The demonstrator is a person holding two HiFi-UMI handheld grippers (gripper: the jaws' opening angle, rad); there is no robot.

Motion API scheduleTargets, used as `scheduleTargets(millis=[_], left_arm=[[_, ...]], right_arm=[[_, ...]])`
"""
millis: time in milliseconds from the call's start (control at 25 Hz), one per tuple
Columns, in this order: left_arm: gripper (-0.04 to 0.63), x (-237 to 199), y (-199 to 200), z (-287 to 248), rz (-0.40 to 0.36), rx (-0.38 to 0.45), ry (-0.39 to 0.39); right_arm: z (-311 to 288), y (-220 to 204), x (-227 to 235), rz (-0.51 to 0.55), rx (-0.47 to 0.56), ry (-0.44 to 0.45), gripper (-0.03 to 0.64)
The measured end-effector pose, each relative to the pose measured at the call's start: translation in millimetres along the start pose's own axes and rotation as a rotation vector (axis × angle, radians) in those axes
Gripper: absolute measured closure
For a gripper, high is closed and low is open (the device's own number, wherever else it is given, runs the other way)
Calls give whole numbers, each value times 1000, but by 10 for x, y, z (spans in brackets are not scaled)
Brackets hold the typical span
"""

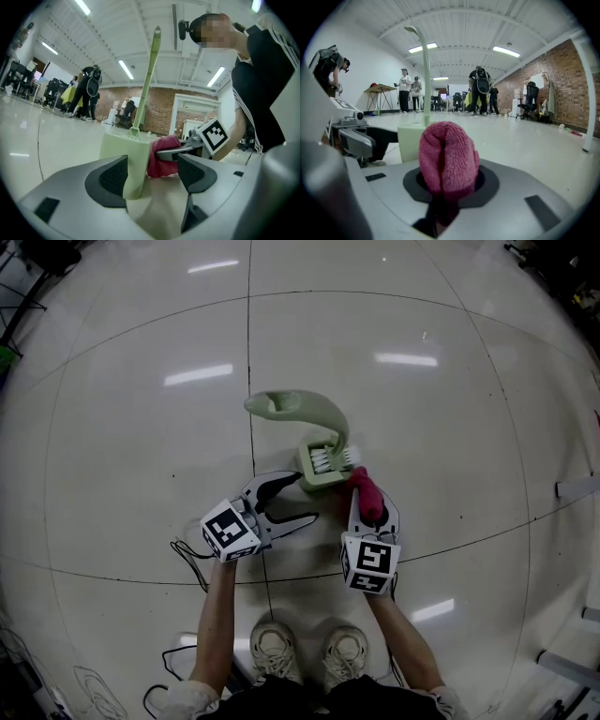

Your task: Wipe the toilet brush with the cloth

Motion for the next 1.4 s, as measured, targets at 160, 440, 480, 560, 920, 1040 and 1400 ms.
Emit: scheduleTargets(millis=[160, 440, 480, 560, 920, 1040, 1400], left_arm=[[281, -92, 43, 74, 20, 38, 44], [281, -126, 86, 178, 33, 48, 53], [281, -136, 110, 217, 29, 52, 62], [281, -156, 142, 308, 25, 62, 85], [281, -142, 525, 590, -2, 146, 153], [281, -54, 861, 492, -87, 130, 121], [281, -73, 1629, 409, -167, 143, 71]], right_arm=[[102, 52, -344, 53, 64, 88, 548], [45, -11, -847, 161, 61, 286, 548], [37, 10, -899, 172, 67, 310, 548], [21, 45, -982, 194, 66, 345, 548], [276, 558, -1063, 158, 258, 450, 548], [415, 857, -834, 33, 306, 390, 548], [547, 1097, -203, 96, 191, 430, 548]])
Point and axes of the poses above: the fingertips, and each gripper's own axes: z backward along the fingers, x to its right, y out of its top, the point moved 3 cm from there along z, backward along the fingers, and after that the axes turned 4 degrees about x, right-handed, at the moved point
